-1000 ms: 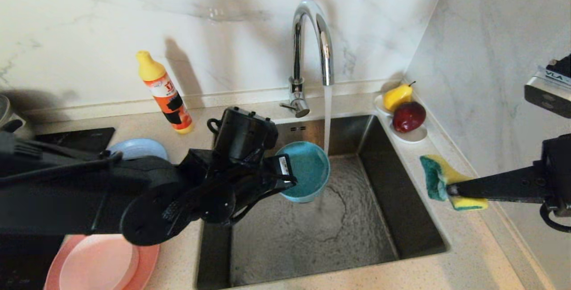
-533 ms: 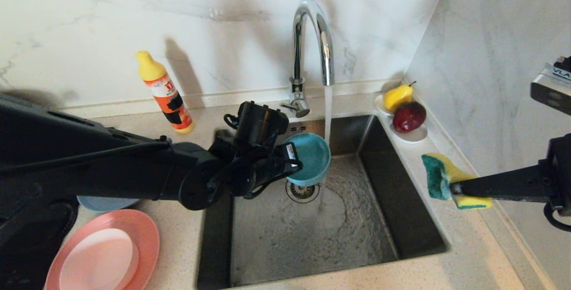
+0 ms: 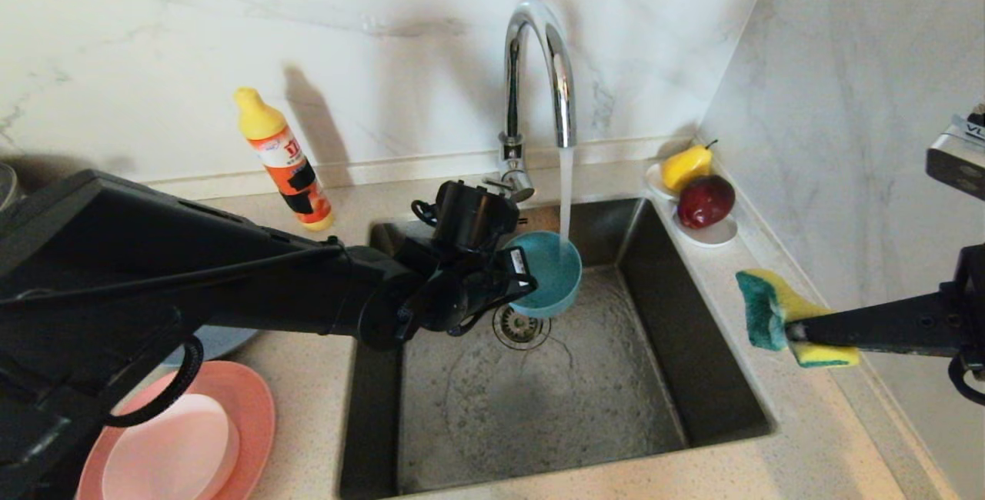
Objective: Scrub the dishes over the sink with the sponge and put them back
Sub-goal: Rinse the bowl
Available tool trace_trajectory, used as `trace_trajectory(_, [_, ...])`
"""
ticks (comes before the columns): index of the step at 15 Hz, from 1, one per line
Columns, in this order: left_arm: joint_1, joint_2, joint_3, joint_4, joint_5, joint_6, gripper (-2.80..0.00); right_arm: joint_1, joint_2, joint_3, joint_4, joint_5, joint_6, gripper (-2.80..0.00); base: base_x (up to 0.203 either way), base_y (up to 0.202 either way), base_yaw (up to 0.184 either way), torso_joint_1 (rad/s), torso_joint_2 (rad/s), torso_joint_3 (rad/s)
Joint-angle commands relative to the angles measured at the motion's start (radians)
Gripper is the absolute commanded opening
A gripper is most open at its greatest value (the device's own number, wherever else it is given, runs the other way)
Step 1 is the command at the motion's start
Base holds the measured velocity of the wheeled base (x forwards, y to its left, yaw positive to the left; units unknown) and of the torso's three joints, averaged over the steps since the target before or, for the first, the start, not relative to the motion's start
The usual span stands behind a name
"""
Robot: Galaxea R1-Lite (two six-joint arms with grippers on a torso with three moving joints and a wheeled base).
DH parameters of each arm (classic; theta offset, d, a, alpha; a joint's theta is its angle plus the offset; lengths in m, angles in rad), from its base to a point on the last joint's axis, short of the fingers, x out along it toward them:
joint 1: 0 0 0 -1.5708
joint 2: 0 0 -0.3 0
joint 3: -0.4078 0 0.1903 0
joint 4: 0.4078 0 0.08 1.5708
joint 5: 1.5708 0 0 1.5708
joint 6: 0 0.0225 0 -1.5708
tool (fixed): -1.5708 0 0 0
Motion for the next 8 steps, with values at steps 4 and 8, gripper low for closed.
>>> trace_trajectory(4, [-0.004,0.022,-0.015,-0.002,-0.001,-0.007,-2.80,0.000,-0.008,0.004,0.006,0.003,0.003,-2.80,0.000,0.000,0.000,0.000,0.00,0.000])
trace_trajectory(8, [-0.014,0.018,-0.005,-0.002,-0.002,-0.013,-2.80,0.000,-0.013,0.011,0.003,0.003,0.003,-2.80,0.000,0.000,0.000,0.000,0.00,0.000])
